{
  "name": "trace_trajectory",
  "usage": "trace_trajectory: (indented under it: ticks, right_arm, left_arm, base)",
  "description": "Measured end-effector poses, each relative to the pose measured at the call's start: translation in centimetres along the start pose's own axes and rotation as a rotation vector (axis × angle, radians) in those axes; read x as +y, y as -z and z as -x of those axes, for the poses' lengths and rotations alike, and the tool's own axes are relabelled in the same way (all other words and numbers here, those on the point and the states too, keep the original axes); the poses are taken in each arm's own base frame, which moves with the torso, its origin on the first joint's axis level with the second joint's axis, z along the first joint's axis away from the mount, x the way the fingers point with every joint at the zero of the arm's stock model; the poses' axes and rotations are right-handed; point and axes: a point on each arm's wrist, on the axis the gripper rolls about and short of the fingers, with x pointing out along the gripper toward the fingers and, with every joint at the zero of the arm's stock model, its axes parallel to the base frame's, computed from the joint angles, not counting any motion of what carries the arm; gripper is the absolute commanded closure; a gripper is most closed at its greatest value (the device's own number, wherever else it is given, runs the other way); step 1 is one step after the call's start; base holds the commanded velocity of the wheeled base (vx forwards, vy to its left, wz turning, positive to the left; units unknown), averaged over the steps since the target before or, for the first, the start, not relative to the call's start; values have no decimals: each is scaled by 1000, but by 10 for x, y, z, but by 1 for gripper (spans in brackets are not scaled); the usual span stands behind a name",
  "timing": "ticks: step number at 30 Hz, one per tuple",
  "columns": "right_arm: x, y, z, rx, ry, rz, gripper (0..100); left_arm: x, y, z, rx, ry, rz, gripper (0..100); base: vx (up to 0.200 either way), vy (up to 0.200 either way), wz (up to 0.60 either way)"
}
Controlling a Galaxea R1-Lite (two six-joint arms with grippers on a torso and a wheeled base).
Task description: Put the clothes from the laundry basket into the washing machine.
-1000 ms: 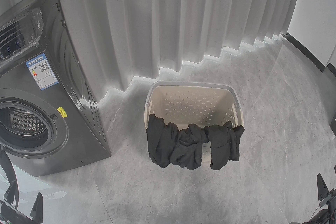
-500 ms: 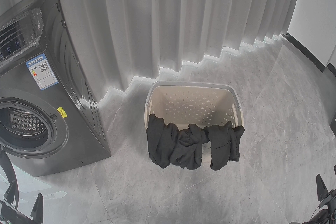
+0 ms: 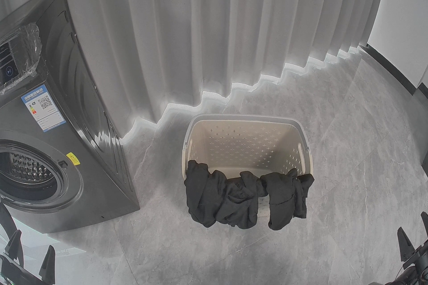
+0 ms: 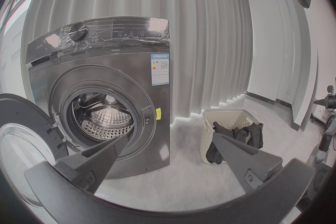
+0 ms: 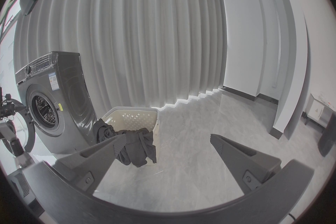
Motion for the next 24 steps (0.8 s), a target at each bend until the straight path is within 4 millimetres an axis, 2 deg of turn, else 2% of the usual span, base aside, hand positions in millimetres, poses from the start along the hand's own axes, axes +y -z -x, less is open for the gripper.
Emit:
trace_trajectory:
  ticks: [3, 7, 11, 16, 24]
  right_arm:
    - [0, -5, 1, -23, -9, 6, 0]
    - [1, -27, 5, -60, -64, -18, 0]
    - [3, -41, -1, 2, -161, -114, 0]
    - [8, -55, -22, 158, -250, -199, 0]
    - [22, -72, -79, 354, -301, -242, 0]
  left_arm:
    - [0, 0, 0, 0, 0, 0, 0]
    - [0, 0, 0, 0, 0, 0, 0]
    - [0, 0, 0, 0, 0, 0, 0]
    - [0, 0, 0, 0, -1, -1, 0]
    - [0, 0, 0, 0, -1, -1, 0]
  base:
    - [200, 0, 0]
    - [0, 0, 0]
    - [0, 0, 0]
    - [0, 0, 0]
    - [0, 0, 0]
